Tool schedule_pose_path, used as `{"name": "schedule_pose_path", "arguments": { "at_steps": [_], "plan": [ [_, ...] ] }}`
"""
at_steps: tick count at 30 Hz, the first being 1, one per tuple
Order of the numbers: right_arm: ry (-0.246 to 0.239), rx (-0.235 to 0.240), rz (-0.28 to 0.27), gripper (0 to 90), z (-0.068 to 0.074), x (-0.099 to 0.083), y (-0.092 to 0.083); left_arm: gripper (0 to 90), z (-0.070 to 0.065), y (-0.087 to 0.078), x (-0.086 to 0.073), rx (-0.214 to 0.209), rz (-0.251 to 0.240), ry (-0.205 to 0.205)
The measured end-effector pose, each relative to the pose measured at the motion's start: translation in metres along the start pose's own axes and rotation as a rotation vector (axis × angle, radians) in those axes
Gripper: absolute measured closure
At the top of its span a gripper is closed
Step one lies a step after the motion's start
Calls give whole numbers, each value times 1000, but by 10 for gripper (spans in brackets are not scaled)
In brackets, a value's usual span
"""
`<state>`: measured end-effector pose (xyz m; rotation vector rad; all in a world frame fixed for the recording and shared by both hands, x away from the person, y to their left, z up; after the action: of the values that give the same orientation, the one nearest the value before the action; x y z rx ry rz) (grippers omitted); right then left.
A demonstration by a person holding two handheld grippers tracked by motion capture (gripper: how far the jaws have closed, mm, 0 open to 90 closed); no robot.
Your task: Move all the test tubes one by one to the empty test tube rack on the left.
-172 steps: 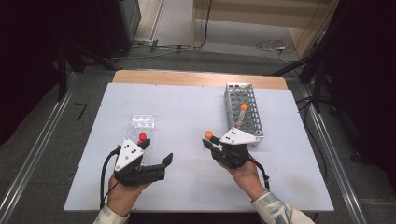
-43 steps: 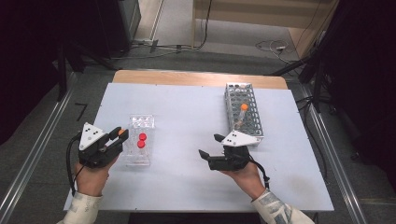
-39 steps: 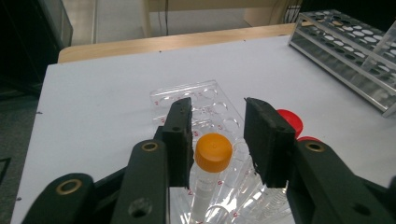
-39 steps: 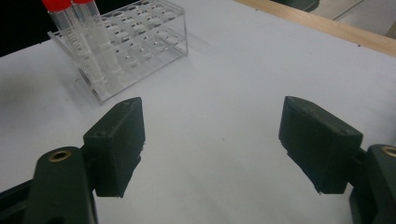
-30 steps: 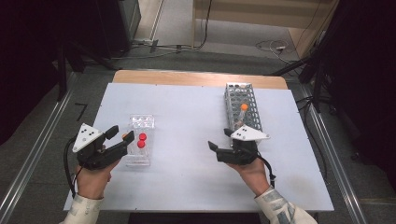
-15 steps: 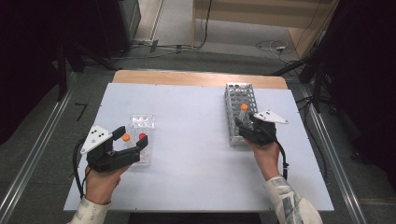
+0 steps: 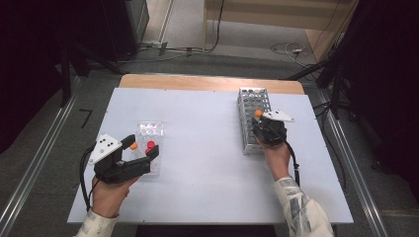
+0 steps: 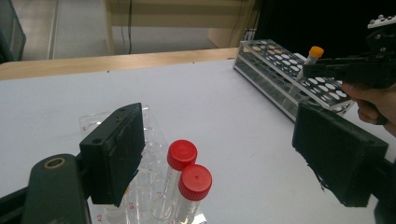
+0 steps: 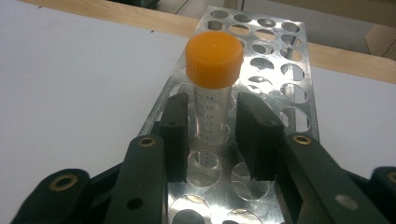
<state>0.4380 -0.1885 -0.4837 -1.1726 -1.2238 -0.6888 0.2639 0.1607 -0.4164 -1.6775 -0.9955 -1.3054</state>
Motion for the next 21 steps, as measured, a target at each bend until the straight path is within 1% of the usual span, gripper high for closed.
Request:
{"name": "schedule_pose_path", "arguments": {
  "at_steps": [2,5,7,12,14,17,19,21],
  "plan": [
    [2,4,-10,653,0,1,0,175,0,0,0,1,-1,2],
    [-4,5,-5,680,2,0,2,176,-1,0,1,-1,-1,5],
    [-8,-4,-6,709,3,-1,3,175,-1,0,0,-2,-1,5],
    [-5,-10,-31,719,0,4,0,175,-1,1,-1,-1,3,5],
    [-5,-8,-41,719,-1,9,-3,175,-1,0,0,-3,-1,5],
    [-4,-11,-78,719,-2,23,-12,174,-2,0,0,-4,0,6],
    [-6,-5,-99,721,-1,31,-19,173,-3,0,-1,-4,1,6],
    [-27,-2,-116,721,0,37,-25,171,-4,0,-1,-7,1,8]
  ]
}}
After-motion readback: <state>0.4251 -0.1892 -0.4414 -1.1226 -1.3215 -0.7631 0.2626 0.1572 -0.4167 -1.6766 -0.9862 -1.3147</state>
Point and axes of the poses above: each handheld gripper's, and its own axes: y roughly forward along the jaws, x roughly out of its top, z roughly to its left, the point moved 7 cm from there along y, roughly forward along the jaws, and after that the axes turned 14 degrees about -z, right-handed, at the moved point
